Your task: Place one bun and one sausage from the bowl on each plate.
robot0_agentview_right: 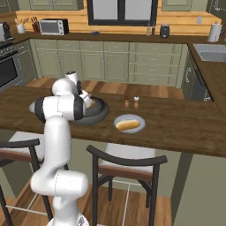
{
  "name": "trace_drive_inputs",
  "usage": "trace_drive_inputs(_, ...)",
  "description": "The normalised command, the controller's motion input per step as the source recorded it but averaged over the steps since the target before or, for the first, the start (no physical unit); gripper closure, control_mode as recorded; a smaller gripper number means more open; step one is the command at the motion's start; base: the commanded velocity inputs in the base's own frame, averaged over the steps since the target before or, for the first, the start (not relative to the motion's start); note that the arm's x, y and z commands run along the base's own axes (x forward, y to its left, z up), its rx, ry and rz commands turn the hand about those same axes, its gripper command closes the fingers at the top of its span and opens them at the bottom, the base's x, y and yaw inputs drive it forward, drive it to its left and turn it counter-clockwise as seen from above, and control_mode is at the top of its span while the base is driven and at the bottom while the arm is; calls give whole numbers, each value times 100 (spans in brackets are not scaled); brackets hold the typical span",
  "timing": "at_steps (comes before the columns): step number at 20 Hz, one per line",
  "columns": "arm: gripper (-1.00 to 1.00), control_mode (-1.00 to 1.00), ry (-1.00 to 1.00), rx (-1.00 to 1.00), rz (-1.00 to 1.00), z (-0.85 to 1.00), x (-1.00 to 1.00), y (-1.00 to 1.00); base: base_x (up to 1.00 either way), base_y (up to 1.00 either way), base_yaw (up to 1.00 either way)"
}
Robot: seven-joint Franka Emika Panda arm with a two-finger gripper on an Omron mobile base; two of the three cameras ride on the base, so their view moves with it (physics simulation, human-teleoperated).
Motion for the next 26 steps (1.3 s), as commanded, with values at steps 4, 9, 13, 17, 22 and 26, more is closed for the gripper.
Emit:
trace_drive_inputs(4,100,-100,-7,1,0,3,-26,-1,0,0,0)
trace_drive_inputs(9,100,-100,-39,4,2,94,-99,5,0,0,0)
trace_drive_inputs(13,100,-100,-47,5,17,65,-100,0,0,0,0)
trace_drive_inputs(17,100,-100,-38,9,11,0,-100,3,0,0,0)
trace_drive_inputs(22,100,-100,-7,12,12,68,-43,88,0,0,0)
trace_drive_inputs(26,100,-100,5,5,17,87,0,100,0,0,0)
